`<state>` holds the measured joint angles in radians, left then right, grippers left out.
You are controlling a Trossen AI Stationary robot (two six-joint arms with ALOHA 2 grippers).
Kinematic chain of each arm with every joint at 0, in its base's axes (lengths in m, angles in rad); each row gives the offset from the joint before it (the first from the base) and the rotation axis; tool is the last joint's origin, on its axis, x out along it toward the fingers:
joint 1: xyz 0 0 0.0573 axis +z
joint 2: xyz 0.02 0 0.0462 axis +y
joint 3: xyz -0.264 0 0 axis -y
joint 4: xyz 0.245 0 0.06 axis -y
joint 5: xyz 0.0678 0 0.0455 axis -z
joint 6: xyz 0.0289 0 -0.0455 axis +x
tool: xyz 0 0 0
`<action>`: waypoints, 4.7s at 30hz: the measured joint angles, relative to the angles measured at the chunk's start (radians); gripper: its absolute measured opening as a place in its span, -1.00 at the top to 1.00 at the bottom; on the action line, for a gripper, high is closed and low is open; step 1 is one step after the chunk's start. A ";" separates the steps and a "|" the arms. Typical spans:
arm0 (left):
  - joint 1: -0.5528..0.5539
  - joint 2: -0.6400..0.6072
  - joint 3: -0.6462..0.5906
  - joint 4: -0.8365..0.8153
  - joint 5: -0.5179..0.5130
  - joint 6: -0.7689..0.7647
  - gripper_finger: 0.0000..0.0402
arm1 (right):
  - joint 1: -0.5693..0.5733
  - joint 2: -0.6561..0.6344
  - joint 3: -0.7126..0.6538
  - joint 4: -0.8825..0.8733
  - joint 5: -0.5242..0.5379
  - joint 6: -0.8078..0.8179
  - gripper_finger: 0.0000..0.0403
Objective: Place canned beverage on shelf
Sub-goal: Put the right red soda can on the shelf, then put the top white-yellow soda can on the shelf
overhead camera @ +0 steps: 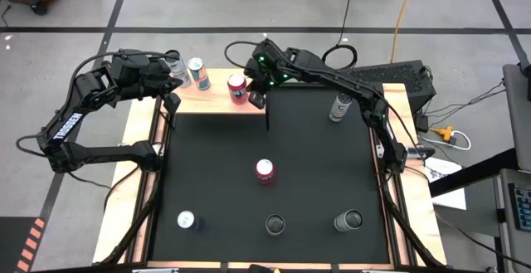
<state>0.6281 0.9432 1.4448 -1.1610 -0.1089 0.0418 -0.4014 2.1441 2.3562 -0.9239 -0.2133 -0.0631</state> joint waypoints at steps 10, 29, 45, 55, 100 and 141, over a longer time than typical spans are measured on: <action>0.000 0.000 0.000 0.000 0.000 0.000 1.00 | -0.001 0.000 0.000 0.100 0.000 0.000 1.00; 0.000 0.000 0.000 0.000 0.000 0.000 1.00 | 0.015 0.007 0.000 0.042 0.000 0.039 1.00; 0.000 0.000 0.000 0.000 0.000 0.016 1.00 | -0.007 0.067 0.000 0.153 0.005 0.025 1.00; 0.000 0.000 0.000 0.000 0.000 0.019 1.00 | -0.045 0.097 0.000 0.215 -0.001 0.060 1.00; 0.000 0.000 0.000 0.000 0.000 0.024 1.00 | -0.092 0.092 0.000 0.197 -0.052 0.128 1.00; 0.000 0.002 0.000 0.001 0.000 0.018 1.00 | -0.127 -0.385 0.000 -0.551 0.446 0.209 1.00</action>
<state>0.6278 0.9451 1.4448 -1.1603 -0.1093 0.0593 -0.5285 1.7592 2.3562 -1.4749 0.2326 0.1460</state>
